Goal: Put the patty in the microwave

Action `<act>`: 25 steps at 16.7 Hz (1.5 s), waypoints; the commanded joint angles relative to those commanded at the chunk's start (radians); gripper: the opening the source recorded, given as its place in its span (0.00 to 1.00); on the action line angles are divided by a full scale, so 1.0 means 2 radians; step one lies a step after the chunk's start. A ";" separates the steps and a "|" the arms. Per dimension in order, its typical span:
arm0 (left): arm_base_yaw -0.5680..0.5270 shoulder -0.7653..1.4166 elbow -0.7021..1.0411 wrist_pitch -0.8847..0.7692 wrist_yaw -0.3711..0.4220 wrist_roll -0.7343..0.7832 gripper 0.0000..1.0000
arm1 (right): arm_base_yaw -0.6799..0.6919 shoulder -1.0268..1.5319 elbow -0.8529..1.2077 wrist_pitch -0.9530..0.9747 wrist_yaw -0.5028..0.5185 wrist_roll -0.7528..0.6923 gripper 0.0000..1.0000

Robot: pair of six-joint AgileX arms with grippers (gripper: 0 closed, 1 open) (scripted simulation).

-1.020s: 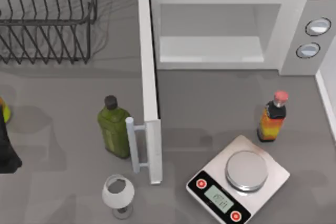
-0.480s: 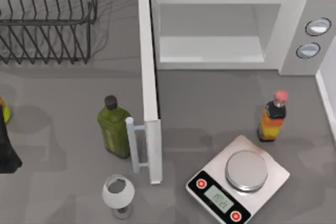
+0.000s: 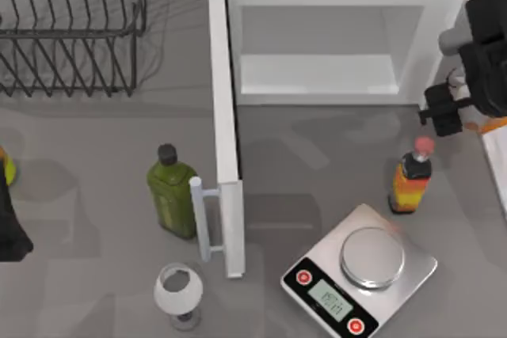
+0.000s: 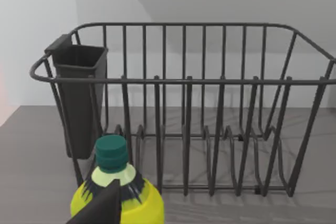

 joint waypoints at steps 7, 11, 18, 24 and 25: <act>0.000 0.000 0.000 0.000 0.000 0.000 1.00 | 0.150 0.144 0.043 0.326 0.106 0.120 0.00; 0.000 0.000 0.000 0.000 0.000 0.000 1.00 | 0.200 0.186 0.052 0.416 0.142 0.162 0.00; 0.000 0.000 0.000 0.000 0.000 0.000 1.00 | 0.204 0.191 0.042 0.428 0.151 0.168 0.00; 0.000 0.000 0.000 0.000 0.000 0.000 1.00 | 0.186 0.225 0.125 0.402 0.129 0.158 0.00; 0.000 0.000 0.000 0.000 0.000 0.000 1.00 | 0.181 0.236 0.149 0.394 0.123 0.155 0.00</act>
